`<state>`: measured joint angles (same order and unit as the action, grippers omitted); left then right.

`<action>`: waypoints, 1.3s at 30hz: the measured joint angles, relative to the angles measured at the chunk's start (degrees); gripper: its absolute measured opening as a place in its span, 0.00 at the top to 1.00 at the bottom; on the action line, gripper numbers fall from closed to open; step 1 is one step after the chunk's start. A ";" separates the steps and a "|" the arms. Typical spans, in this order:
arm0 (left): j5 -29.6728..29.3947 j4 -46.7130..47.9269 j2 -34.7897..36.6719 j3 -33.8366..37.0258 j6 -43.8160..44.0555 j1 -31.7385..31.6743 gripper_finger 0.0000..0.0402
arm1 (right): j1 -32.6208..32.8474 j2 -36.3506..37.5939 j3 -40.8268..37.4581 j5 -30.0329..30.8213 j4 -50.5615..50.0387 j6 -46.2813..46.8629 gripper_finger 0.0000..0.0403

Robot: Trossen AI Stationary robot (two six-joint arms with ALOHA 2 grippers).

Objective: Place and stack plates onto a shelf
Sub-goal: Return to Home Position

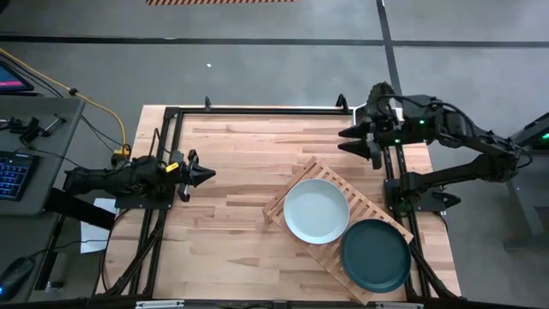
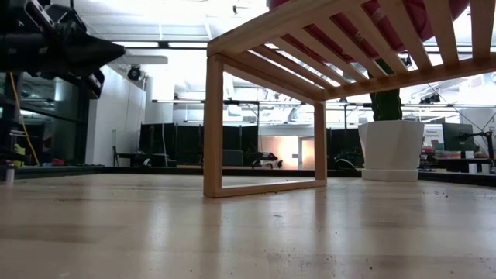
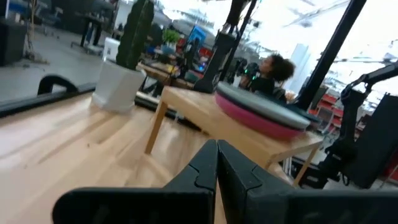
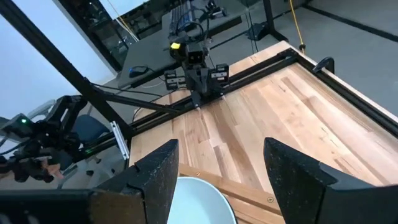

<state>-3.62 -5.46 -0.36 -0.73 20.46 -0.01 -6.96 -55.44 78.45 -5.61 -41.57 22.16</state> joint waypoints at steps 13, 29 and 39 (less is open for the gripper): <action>0.00 0.13 -0.19 0.02 0.39 0.00 1.00 | -0.01 10.85 -2.77 4.27 -6.26 -5.73 0.68; 0.00 0.11 -0.19 0.02 0.41 0.00 1.00 | 0.00 43.43 -47.40 0.00 24.91 3.13 0.99; 0.00 0.09 -0.19 0.02 0.41 0.00 1.00 | 0.00 54.82 -65.06 0.93 46.93 6.74 1.00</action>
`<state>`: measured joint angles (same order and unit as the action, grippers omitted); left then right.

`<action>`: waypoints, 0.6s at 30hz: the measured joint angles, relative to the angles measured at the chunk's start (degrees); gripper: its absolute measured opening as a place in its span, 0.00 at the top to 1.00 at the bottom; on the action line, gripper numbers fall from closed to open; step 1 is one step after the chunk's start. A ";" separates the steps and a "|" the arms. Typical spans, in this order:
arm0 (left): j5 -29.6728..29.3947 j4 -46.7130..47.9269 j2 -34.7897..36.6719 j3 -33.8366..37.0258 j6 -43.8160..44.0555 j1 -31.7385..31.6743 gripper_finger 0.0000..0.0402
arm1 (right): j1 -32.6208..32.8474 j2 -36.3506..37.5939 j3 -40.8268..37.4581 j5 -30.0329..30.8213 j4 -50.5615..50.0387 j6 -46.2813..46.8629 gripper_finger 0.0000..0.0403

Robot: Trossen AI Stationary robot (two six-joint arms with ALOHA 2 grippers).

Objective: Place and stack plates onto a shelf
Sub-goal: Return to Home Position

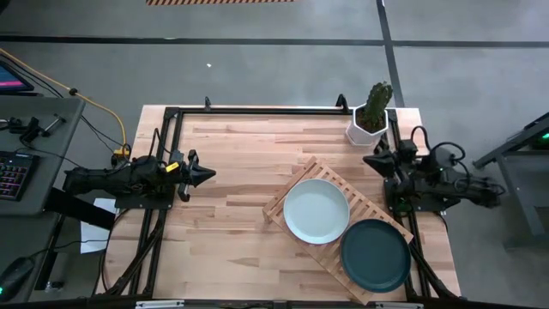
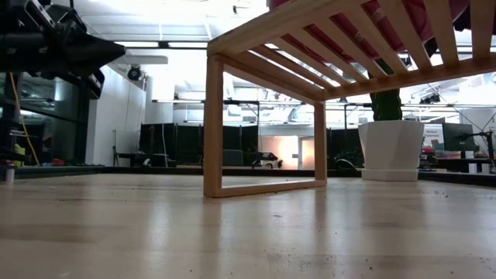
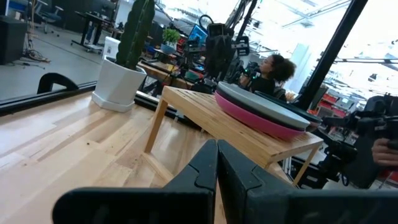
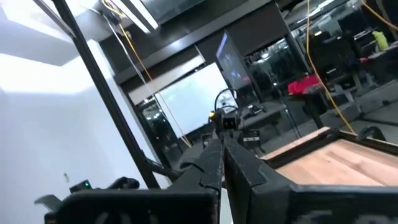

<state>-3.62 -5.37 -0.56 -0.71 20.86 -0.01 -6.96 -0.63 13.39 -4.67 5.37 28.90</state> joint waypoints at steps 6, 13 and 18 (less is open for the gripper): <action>0.00 0.00 -0.02 0.00 0.00 -0.02 1.00 | 0.97 0.38 -2.43 -1.85 1.17 1.82 1.00; -0.01 -0.02 -0.02 0.00 0.00 -0.02 1.00 | 6.56 0.40 -7.57 3.87 7.88 -0.18 1.00; 0.00 -0.02 -0.02 0.00 0.00 -0.02 1.00 | 7.23 0.43 -6.34 5.25 5.47 -4.50 1.00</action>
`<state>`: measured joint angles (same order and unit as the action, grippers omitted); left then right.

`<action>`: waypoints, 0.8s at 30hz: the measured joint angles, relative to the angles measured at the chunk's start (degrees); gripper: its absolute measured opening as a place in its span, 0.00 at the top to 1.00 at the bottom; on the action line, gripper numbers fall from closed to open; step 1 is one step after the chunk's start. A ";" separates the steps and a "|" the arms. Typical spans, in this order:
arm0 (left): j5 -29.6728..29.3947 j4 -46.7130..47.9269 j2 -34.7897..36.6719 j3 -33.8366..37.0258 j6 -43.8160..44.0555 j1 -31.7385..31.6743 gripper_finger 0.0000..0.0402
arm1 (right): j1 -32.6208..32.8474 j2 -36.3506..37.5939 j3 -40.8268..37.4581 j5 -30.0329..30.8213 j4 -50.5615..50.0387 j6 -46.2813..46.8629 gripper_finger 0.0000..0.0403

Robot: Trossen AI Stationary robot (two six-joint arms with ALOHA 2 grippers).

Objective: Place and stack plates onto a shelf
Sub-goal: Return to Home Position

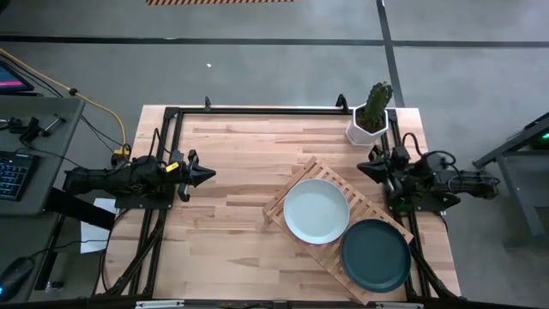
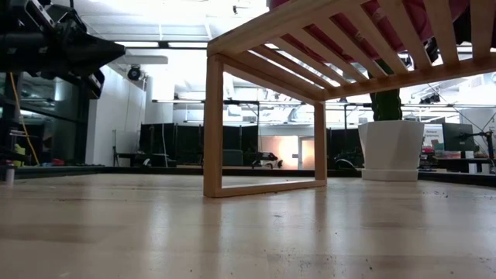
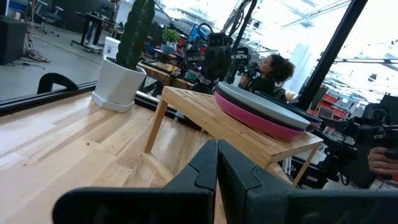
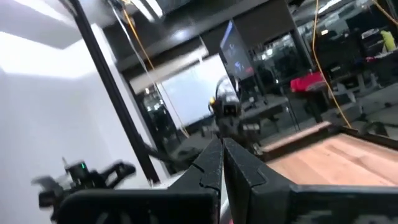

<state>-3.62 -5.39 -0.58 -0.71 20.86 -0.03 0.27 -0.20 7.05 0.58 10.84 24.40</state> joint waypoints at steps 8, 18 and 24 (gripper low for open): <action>0.00 0.00 0.00 0.00 0.00 0.00 1.00 | -0.30 0.01 1.05 0.74 -9.84 -5.03 1.00; -0.01 0.00 0.00 0.00 0.00 0.00 1.00 | -0.66 0.03 -1.72 1.38 -7.09 -4.93 1.00; 0.00 0.00 0.00 0.00 0.00 0.00 1.00 | -0.66 0.01 -6.16 1.40 1.12 -4.88 1.00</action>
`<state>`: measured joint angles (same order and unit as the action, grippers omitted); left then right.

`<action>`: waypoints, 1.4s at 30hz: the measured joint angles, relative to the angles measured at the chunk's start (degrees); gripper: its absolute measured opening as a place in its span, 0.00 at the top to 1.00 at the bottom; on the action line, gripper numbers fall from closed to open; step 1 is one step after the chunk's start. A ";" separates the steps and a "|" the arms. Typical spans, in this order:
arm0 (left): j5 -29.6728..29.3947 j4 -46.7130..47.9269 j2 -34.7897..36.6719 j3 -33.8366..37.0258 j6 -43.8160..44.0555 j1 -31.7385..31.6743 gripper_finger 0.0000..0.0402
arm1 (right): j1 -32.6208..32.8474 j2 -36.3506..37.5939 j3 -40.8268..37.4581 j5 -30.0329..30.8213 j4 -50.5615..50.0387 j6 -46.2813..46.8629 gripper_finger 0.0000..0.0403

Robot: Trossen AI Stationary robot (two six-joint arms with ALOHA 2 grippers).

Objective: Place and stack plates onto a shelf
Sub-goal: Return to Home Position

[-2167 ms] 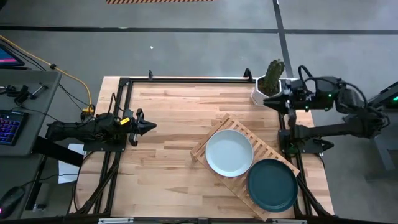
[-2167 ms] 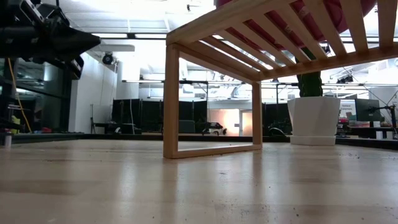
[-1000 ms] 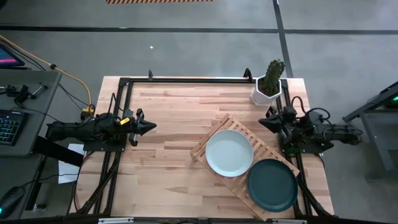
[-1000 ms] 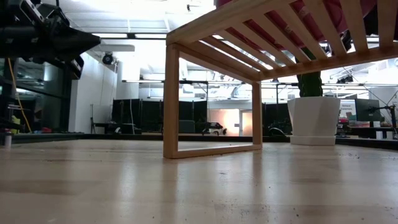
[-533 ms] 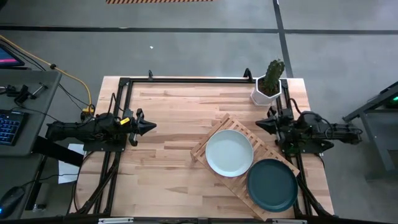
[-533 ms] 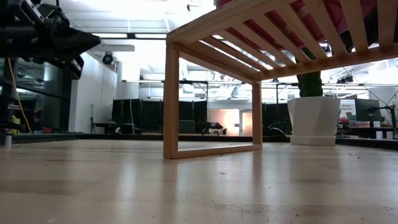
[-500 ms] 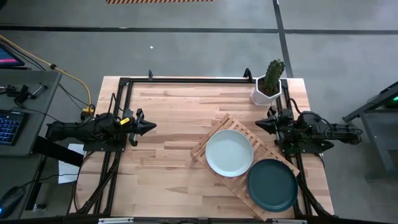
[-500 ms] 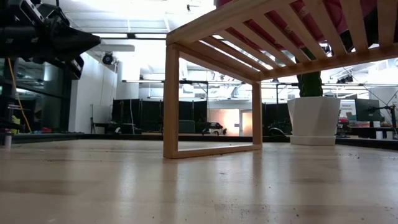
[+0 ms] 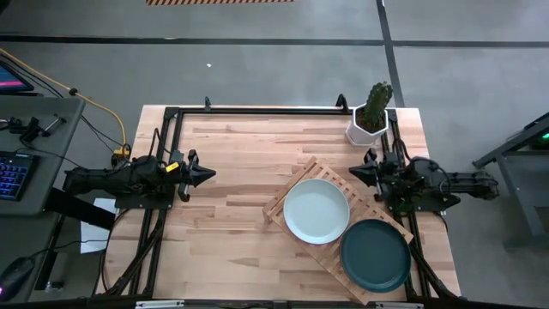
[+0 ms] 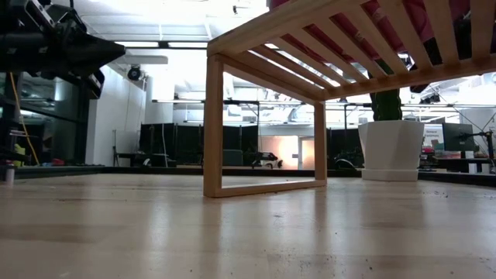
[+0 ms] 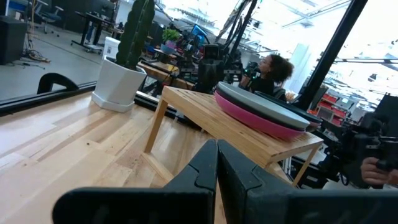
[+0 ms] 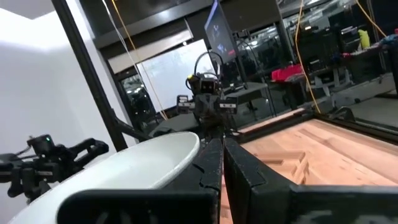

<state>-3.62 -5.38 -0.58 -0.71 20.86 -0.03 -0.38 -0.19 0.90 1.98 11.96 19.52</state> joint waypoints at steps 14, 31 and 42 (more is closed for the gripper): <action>-0.02 0.00 0.00 0.00 0.00 0.00 1.00 | 0.00 -0.11 -0.32 1.28 -7.10 -1.55 1.00; -0.02 0.02 0.00 0.00 0.00 0.00 1.00 | 0.04 0.17 -0.30 1.05 -10.70 -1.61 1.00; 0.21 4.50 0.33 -0.02 0.04 0.05 1.00 | 1.69 0.17 -0.27 1.03 -10.87 -1.61 1.00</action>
<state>-3.41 -0.88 -0.25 -0.73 20.90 0.02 1.30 -0.01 0.62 3.01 1.09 17.91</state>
